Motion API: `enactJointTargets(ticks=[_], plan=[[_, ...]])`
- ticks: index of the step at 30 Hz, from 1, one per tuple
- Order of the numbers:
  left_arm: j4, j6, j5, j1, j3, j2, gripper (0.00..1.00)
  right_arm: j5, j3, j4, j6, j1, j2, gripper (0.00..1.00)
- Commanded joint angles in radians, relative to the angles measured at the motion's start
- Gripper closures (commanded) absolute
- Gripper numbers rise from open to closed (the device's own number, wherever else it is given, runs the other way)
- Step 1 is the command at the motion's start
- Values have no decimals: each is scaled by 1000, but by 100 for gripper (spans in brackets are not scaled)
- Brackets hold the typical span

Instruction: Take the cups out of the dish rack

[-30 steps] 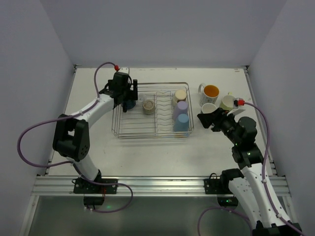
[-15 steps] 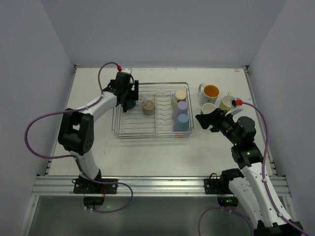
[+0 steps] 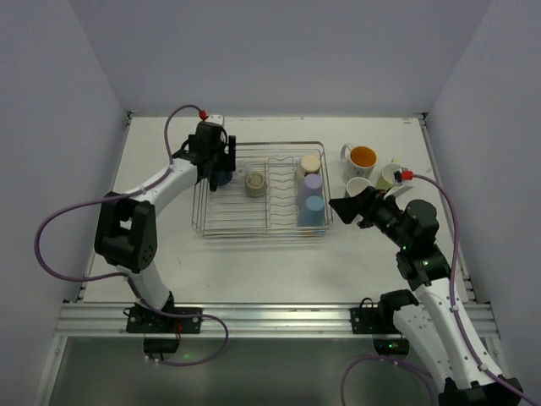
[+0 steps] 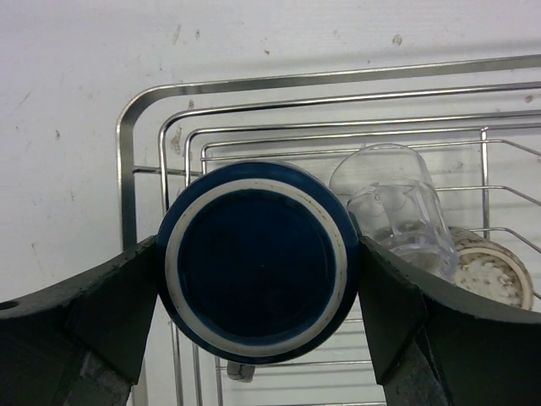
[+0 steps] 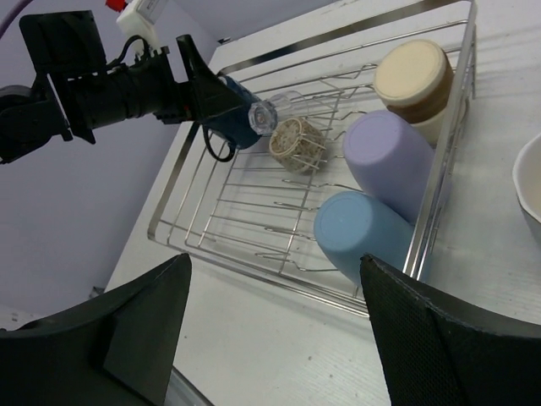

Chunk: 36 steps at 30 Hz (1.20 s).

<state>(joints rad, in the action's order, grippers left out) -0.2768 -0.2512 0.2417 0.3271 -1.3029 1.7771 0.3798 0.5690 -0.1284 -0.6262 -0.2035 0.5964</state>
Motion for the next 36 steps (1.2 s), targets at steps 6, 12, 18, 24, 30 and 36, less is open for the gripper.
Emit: enactJointTargets(ticks=[6, 12, 18, 24, 30, 36], plan=[[64, -34, -19, -8, 16, -260, 83, 93, 49, 150, -89, -59, 48, 13], [65, -91, -100, -8, 74, -385, 88, 61, 63, 234, -132, -169, 91, 12], [140, -236, -356, -8, 200, -591, 90, -11, 39, 452, -205, -322, 192, 13], [247, -380, -565, -8, 326, -758, 91, -96, 55, 613, -237, -440, 348, 15], [399, -529, -717, -7, 436, -857, 93, -107, 100, 729, -262, -513, 486, 16], [560, -675, -829, -7, 551, -900, 94, -101, 176, 769, -262, -544, 549, 20]])
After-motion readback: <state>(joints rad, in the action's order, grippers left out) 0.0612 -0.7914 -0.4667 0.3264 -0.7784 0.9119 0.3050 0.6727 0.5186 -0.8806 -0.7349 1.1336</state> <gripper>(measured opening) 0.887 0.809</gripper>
